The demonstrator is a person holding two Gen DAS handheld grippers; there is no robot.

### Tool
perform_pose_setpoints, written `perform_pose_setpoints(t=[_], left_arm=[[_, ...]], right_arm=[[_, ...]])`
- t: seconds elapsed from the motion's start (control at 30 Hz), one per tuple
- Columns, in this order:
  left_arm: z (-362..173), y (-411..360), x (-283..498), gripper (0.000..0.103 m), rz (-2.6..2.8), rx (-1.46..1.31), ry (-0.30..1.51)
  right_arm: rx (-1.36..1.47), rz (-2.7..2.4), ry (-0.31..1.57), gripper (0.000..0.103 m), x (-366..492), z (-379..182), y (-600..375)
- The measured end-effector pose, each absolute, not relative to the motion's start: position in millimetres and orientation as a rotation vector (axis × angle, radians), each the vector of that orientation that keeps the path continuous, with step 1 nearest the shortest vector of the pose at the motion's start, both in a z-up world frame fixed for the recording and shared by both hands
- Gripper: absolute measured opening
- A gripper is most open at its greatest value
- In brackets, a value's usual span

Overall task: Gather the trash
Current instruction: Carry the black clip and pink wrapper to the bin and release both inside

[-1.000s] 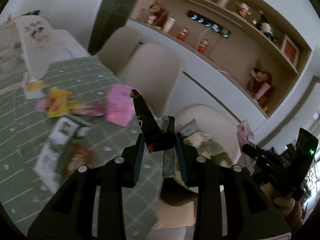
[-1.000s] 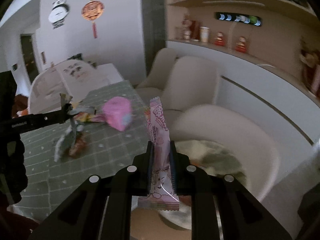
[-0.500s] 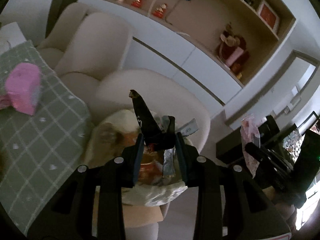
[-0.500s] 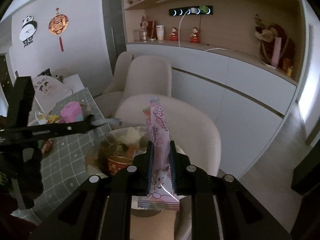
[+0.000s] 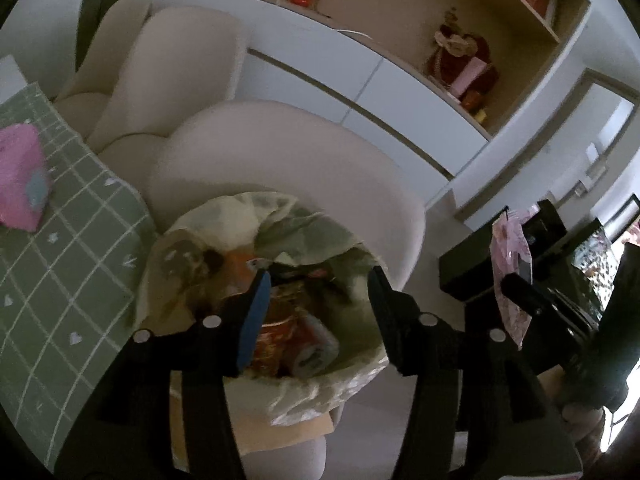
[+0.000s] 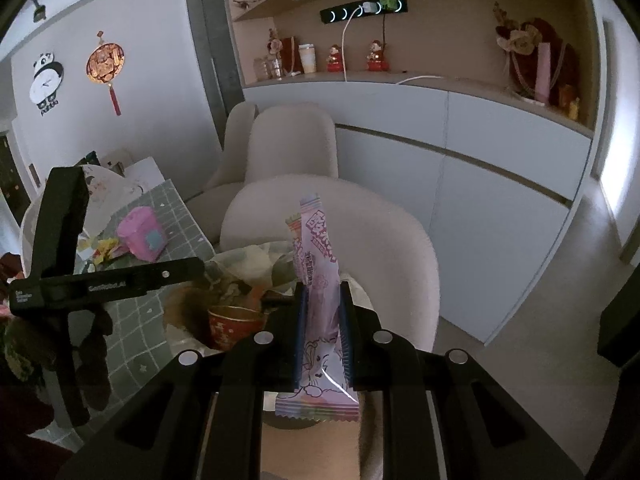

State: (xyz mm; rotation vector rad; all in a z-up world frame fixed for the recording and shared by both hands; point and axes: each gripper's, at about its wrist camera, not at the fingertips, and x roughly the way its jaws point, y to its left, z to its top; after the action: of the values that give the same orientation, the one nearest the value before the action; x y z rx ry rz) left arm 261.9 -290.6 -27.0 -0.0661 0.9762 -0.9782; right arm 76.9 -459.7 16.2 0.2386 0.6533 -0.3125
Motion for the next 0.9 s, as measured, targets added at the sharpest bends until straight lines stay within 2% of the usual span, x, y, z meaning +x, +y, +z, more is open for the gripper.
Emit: perform_pose_setpoints(t=[0.5,0.83,0.9], left_arm=[[19,-160,244,0.048,-0.706,-0.038,0.766],[5,-91,253,0.048,-0.564,-0.102,0.82],[1,-82,254,0.048,-0.548,-0.113,0.832]], right_arm=[[0.231,-0.178,0.704,0.016,146,-20,-428],[0.262,-0.166,0.723,0.016,169,-42,-425],[0.28,-0.173,0.733,0.021,170,-47,-425]])
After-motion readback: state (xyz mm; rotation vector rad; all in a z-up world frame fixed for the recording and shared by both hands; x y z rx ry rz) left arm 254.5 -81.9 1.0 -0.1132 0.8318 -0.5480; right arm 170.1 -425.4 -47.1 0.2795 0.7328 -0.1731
